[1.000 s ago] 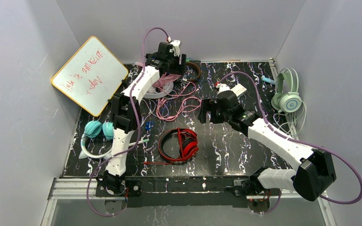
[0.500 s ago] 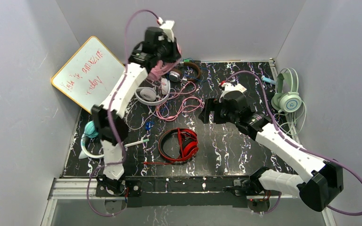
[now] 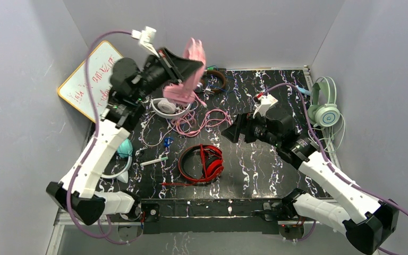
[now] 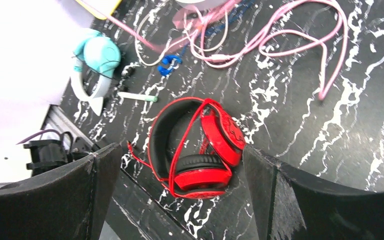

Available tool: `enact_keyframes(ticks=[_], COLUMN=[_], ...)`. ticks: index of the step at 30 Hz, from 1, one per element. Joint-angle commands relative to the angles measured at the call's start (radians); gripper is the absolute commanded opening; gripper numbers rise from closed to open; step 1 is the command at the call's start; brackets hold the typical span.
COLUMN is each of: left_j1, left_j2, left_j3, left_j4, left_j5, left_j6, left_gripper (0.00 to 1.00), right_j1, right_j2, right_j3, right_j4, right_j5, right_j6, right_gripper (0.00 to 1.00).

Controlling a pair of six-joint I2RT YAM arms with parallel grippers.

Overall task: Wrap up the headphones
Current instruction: Place the headphones at the center of the board.

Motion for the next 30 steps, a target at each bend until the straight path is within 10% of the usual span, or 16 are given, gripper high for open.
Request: enact_keyframes(ticks=[1, 14, 30], left_j1=[-0.051, -0.056, -0.056], left_j2=[-0.011, -0.256, -0.303], left_j3=[-0.141, -0.404, -0.449], left_j4=[0.086, -0.304, -0.2], left_j5=[0.006, -0.223, -0.151], left_j6=[-0.097, 0.071, -0.108], left_gripper=[0.0, 0.0, 0.01], right_j1=[-0.004, -0.004, 0.159], right_j2=[-0.026, -0.017, 0.265], right_j3=[-0.006, -0.091, -0.059], right_j4=[0.098, 0.319, 0.941], right_j5=[-0.083, -0.404, -0.453], right_j6=[-0.005, 0.09, 0.255], right_gripper=[0.98, 0.92, 0.89])
